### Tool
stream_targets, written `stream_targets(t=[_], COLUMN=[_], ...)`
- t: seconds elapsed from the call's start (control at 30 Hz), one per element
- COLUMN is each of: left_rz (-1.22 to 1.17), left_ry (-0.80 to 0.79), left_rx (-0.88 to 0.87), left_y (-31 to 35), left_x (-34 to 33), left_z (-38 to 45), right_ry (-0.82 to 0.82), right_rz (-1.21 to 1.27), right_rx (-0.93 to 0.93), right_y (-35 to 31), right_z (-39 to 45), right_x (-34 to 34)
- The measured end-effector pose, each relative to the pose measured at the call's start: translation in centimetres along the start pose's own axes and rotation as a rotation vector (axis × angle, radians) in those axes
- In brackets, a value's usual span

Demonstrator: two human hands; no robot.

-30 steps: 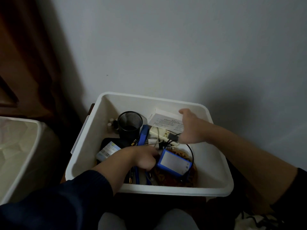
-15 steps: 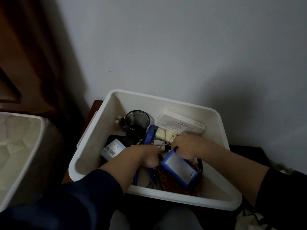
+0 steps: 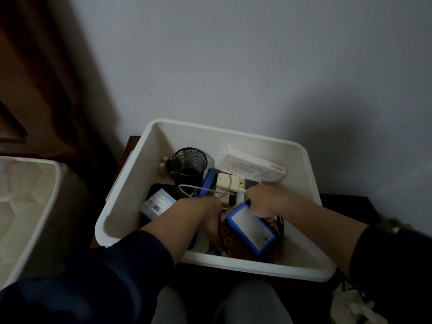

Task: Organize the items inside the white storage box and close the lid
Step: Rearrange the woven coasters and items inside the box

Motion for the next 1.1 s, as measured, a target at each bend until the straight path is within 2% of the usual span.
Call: stream_targets(t=[0.17,0.27,0.43,0.6,0.77,0.83,0.93,1.0,1.1], left_rz=[0.163,0.238,0.338,0.390,0.384,0.392,0.331,0.270,0.073], left_ry=[0.015,0.032,0.036,0.036,0.036,0.048,0.051,0.041,0.061], left_rx=[-0.001,-0.003,0.001,-0.014,-0.037,-0.046,-0.045,-0.047,-0.069], left_y=[0.6,0.7,0.8,0.6,0.5,0.5,0.5,0.2,-0.5], left_x=[0.1,-0.1,-0.5,-0.7,-0.6,-0.4,-0.2,-0.2,0.4], left_z=[-0.4,-0.1,0.2,0.2,0.2,0.1,0.1,-0.1,-0.9], right_ry=[-0.028,-0.010,-0.096,-0.032,-0.060,0.067,0.355,0.418,0.387], right_rz=[0.233,0.127,-0.060,-0.182,-0.106,-0.028,0.253,0.348,0.371], right_rx=[-0.094,-0.045,0.036,-0.030,0.000,0.025,0.042,0.016,0.011], right_y=[-0.1,-1.0,-1.7,-1.9,-1.4,-0.9,-0.3,-0.2,-0.7], right_z=[-0.2,-1.0,-1.8,-1.6,-1.6,-1.9,-2.2,-2.1,-1.9], right_x=[0.6,0.7,-0.5,0.1,1.3,2.3,3.7,4.3,4.4])
Point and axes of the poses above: each hand's wrist, its own z-axis towards the middle knuckle, its own x-axis out of the back of the hand, y = z × x, the point moved 2 cm from there along z, towards the middle knuckle, and after that the axes turned 6 degrees about y, right-handed, at the moved point
